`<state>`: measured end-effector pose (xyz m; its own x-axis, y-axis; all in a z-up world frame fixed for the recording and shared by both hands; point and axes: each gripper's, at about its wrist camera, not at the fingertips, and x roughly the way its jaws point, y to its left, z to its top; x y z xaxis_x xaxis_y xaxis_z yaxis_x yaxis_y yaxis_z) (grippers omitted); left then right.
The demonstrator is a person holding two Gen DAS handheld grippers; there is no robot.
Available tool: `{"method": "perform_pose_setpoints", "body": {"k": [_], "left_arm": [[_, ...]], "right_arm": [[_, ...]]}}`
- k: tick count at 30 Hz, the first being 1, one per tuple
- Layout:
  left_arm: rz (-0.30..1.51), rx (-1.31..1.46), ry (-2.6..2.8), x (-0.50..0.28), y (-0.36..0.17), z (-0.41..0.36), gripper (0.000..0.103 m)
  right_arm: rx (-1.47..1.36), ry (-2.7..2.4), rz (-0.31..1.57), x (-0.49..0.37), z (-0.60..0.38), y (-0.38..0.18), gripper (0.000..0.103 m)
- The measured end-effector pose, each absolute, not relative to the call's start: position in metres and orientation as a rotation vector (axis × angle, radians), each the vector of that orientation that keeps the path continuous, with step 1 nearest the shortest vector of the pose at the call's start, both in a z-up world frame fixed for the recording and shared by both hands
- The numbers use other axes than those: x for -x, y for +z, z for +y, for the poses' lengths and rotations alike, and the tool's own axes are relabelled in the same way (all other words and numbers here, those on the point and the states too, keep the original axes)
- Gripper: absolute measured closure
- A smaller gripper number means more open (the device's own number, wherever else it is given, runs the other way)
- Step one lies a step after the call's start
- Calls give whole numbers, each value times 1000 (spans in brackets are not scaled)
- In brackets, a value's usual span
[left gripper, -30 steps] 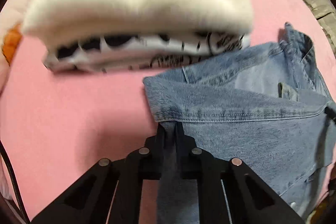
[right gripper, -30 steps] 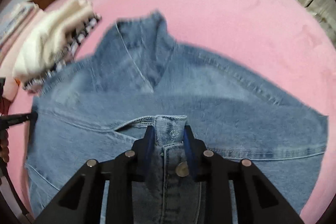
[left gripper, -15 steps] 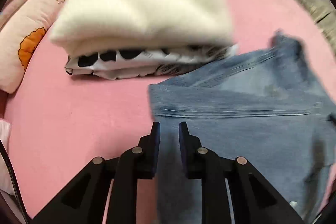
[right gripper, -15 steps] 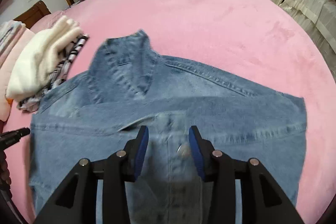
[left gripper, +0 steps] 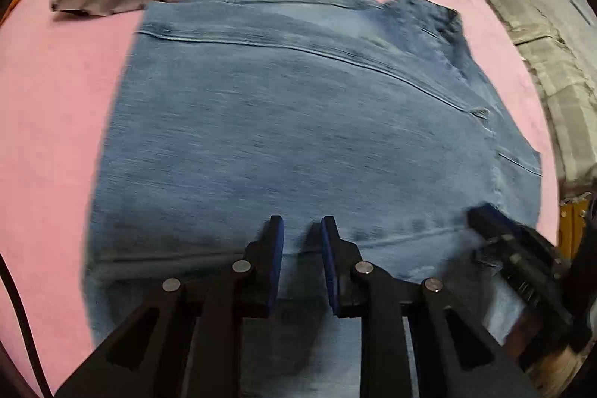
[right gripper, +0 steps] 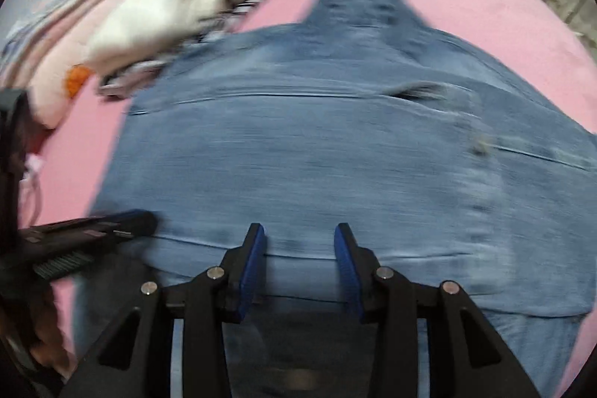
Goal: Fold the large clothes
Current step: 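Grasp the jacket side edge with the left tool and fold it inward, then release the jacket and move both tools to the jacket hem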
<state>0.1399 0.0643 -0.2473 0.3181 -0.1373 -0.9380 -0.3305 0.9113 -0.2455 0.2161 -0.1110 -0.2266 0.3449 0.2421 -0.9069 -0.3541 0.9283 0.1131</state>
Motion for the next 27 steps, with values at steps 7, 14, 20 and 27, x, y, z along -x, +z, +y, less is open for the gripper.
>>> {"method": "perform_pose_setpoints", "body": {"k": [7, 14, 20, 27], "left_arm": [[1252, 492, 183, -118, -256, 109, 82], [1258, 509, 244, -111, -243, 112, 78], [1238, 500, 254, -97, -209, 104, 54], [1216, 457, 228, -89, -160, 73, 50]], "right_arm": [[54, 377, 1201, -232, -174, -231, 103], [-6, 329, 1245, -232, -166, -220, 93], [5, 330, 1231, -218, -172, -191, 76], [4, 333, 1214, -207, -188, -149, 76]]}}
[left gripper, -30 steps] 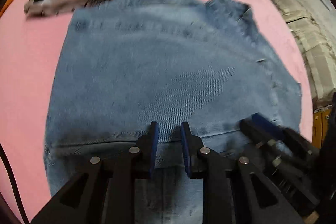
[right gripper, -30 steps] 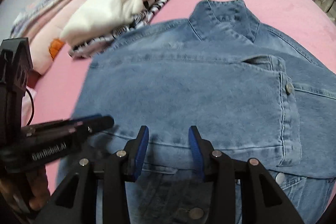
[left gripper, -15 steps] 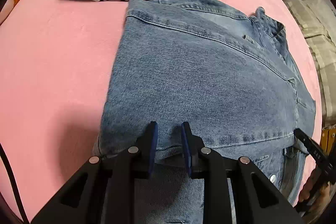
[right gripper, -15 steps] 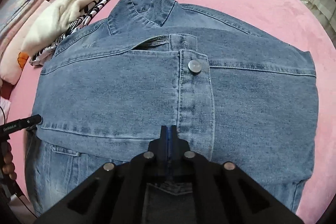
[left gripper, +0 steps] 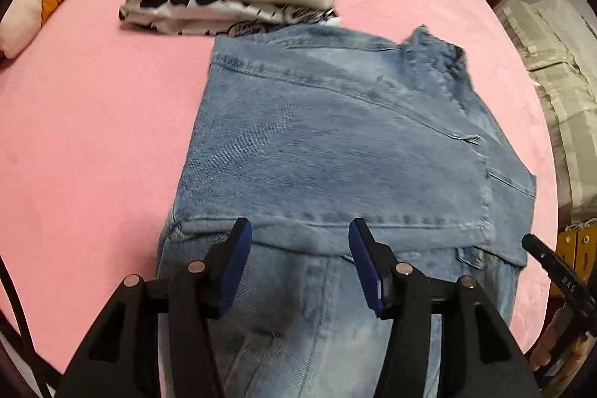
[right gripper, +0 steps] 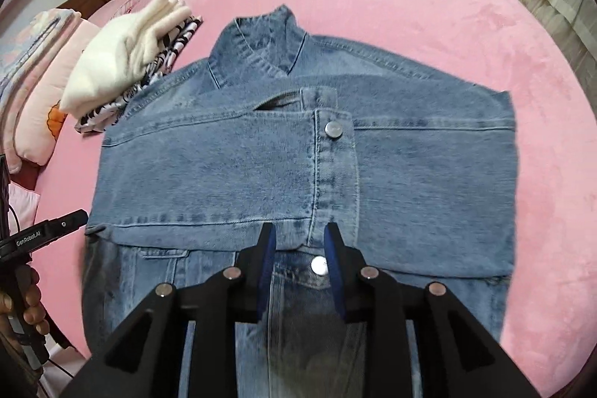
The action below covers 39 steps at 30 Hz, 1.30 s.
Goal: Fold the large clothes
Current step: 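Release the jacket and move both tools to the jacket hem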
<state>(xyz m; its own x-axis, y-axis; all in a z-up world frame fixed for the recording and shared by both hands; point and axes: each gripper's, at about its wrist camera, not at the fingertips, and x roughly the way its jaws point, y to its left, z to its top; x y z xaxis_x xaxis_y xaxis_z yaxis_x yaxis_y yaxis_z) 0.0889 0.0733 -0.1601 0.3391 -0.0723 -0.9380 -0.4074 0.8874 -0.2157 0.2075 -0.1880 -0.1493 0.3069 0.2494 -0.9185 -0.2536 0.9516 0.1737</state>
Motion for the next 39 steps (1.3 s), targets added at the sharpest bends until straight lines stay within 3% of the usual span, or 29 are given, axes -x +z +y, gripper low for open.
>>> {"method": "perform_pose_setpoints", "body": {"k": [9, 13, 20, 24, 28, 35, 39], "left_arm": [[1161, 405, 230, -60, -89, 38, 42], [1145, 390, 249, -46, -64, 25, 40], [1134, 368, 274, -19, -35, 8, 33], [1164, 355, 268, -4, -32, 1, 33], [1183, 339, 249, 10, -31, -1, 33], [1224, 337, 213, 40, -49, 10, 33], [1245, 385, 189, 66, -70, 23, 33]], "right_arm": [[10, 337, 1175, -192, -219, -96, 76], [9, 344, 1159, -182, -237, -80, 62], [47, 388, 1156, -156, -253, -61, 60], [60, 412, 1164, -136, -262, -58, 59], [38, 394, 1148, -113, -277, -56, 39], [-37, 297, 1067, -60, -304, -55, 39], [-53, 249, 1044, -28, -311, -56, 27]]}}
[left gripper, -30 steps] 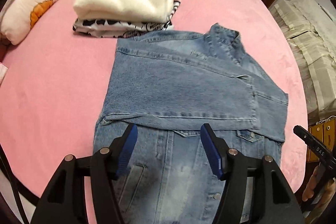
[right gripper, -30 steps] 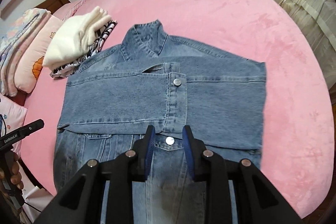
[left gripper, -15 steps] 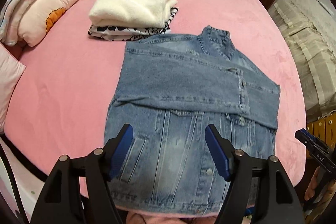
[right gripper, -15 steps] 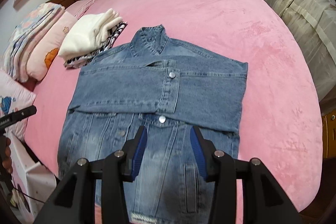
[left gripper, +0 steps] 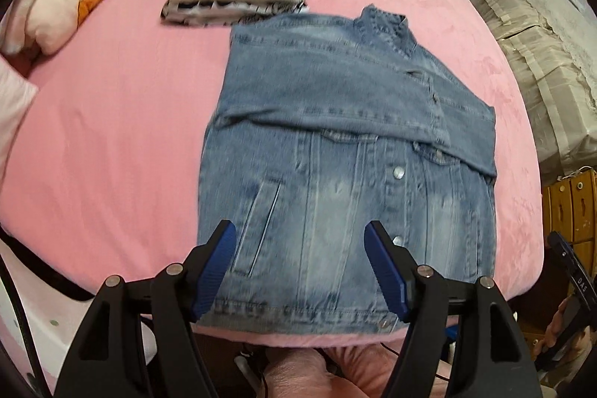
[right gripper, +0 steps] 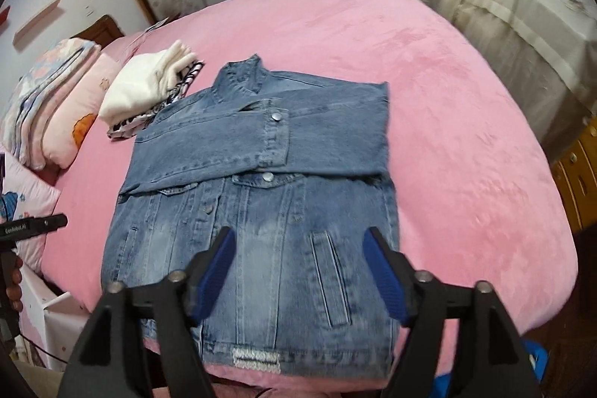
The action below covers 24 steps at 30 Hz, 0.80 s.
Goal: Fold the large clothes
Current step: 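Release the jacket and move both tools to the jacket hem, then grasp the hem with both tools and fold it up toward the collar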
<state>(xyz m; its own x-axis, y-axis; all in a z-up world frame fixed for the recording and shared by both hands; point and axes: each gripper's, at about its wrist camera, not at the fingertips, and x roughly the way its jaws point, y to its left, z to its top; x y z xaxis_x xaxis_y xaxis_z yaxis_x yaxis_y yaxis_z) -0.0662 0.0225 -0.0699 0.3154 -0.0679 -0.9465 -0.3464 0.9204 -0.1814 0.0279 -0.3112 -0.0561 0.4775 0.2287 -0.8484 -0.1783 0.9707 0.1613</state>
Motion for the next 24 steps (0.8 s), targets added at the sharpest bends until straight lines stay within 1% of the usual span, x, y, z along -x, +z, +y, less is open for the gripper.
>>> {"method": "perform_pose_setpoints", "body": {"k": [5, 10, 16, 21, 23, 24], "left_arm": [[1321, 395, 174, 102, -115, 35, 33], [1376, 444, 183, 132, -158, 51, 33], [1410, 518, 201, 158, -202, 72, 33], [1406, 605, 188, 167, -231, 84, 33], [1397, 641, 174, 167, -243, 87, 33], [1392, 650, 173, 168, -247, 87, 33]], "right_arm": [[-4, 207, 1057, 1, -313, -73, 27], [-76, 152, 1143, 22, -338, -108, 27], [-151, 55, 1205, 39, -379, -148, 28], [-143, 33, 1254, 37, -397, -180, 28], [-152, 50, 1270, 34, -400, -192, 29], [-158, 61, 1282, 32, -402, -200, 33]]}}
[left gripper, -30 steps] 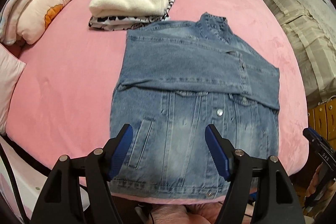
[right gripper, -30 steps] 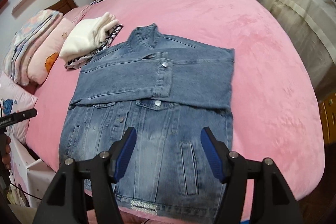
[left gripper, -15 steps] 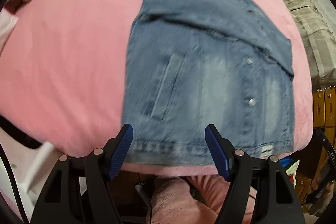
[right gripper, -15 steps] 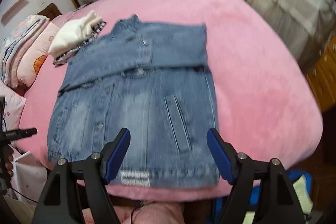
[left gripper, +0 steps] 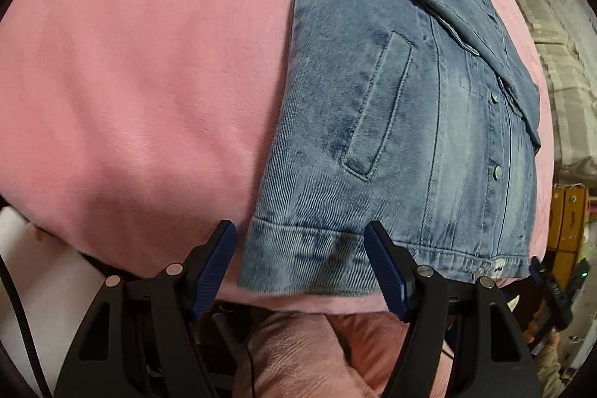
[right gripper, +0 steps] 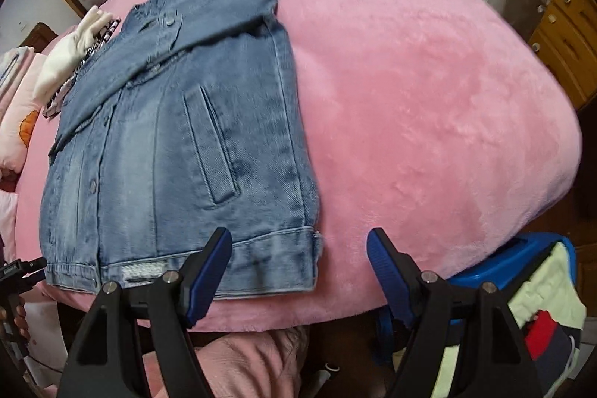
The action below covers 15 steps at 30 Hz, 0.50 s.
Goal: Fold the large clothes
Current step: 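Grasp the hem with both tools and fold it up toward the collar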
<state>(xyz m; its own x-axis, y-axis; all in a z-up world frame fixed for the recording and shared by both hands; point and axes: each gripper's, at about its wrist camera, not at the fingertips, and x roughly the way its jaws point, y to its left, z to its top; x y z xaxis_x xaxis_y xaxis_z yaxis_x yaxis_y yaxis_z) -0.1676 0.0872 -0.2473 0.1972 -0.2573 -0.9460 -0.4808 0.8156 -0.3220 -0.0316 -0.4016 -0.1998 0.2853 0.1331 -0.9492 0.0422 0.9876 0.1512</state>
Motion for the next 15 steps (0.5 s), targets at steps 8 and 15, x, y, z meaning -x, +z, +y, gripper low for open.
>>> {"method": "perform_pose_setpoints", "body": {"k": [8, 15], "left_arm": [[1371, 708, 128, 165, -272, 97, 25], [1411, 617, 80, 154, -273, 81, 20]], "right_arm": [[-189, 141, 1337, 22, -391, -234, 49], [-227, 97, 1358, 19, -392, -248, 47]]}}
